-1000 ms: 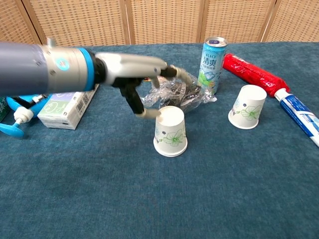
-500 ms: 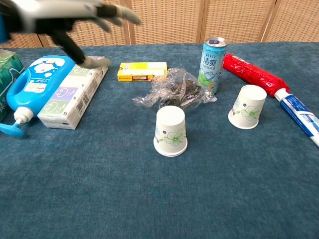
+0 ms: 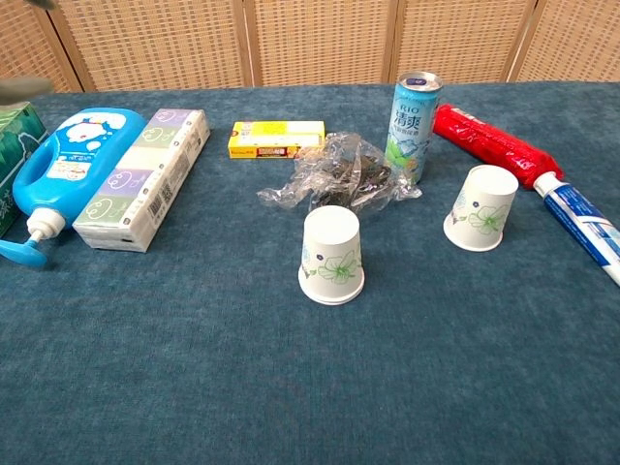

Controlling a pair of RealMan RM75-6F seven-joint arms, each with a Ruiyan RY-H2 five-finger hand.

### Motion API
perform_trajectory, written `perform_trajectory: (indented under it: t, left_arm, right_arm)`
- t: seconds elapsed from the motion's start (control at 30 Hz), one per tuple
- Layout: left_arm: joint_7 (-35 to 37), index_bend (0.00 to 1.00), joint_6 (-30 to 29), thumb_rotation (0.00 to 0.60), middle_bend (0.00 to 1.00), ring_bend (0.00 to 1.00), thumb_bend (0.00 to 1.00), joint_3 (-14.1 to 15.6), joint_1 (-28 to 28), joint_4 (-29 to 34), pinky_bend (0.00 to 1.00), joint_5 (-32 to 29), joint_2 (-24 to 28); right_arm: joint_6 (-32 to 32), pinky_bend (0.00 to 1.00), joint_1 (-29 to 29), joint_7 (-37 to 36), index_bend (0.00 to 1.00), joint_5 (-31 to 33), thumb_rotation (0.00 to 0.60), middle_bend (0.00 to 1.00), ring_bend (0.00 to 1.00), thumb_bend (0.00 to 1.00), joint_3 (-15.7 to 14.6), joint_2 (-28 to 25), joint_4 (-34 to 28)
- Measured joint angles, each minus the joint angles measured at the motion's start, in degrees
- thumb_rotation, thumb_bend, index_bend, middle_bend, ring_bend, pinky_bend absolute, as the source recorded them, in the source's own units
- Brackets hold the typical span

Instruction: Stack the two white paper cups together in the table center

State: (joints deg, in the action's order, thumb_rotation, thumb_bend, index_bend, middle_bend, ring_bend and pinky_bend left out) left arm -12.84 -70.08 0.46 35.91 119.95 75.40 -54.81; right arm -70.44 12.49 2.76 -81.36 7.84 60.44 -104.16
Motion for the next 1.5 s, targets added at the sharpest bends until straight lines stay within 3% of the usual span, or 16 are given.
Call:
perform_trajectory:
  t: [0.27,0.6,1.07,1.33,1.5]
  left_arm:
    - [3.5,0.06,-2.6,0.6,0.0,0.0,0.47,1.1,-5.1,0.2,0.1,2.1,2.8]
    - [8.4,0.06,-3.5,0.6,0.0,0.0,0.47,0.2,-8.5,-2.5,0.1,3.0,3.5]
    - [13.6,0.07,-4.1,0.6,0.0,0.0,0.47,-1.8,-11.8,-5.8,0.1,4.0,3.5]
    - [15.2,0.07,-3.2,0.6,0.0,0.0,0.47,-2.4,-12.6,-7.3,0.1,4.6,3.2]
    - [16.3,0.07,-2.8,0.6,0.0,0.0,0.47,-2.8,-13.1,-8.3,0.1,4.8,2.8]
  right_arm:
    - [8.0,0.04,5.8,2.4,0.0,1.9,0.6,0.0,0.0,0.37,0.3,1.3,-0.7]
    - [17.2,0.04,13.8,8.2,0.0,8.4,0.6,0.0,0.0,0.37,1.0,5.5,0.0]
    - [23.6,0.05,22.7,14.0,0.0,18.9,0.6,0.0,0.0,0.38,2.4,10.7,4.5]
    - [25.4,0.09,26.5,16.3,0.0,23.3,0.6,0.0,0.0,0.38,2.0,12.8,7.2]
    - [26.0,0.21,28.5,17.4,0.02,25.8,0.6,0.07,0.0,0.38,1.6,13.9,8.6]
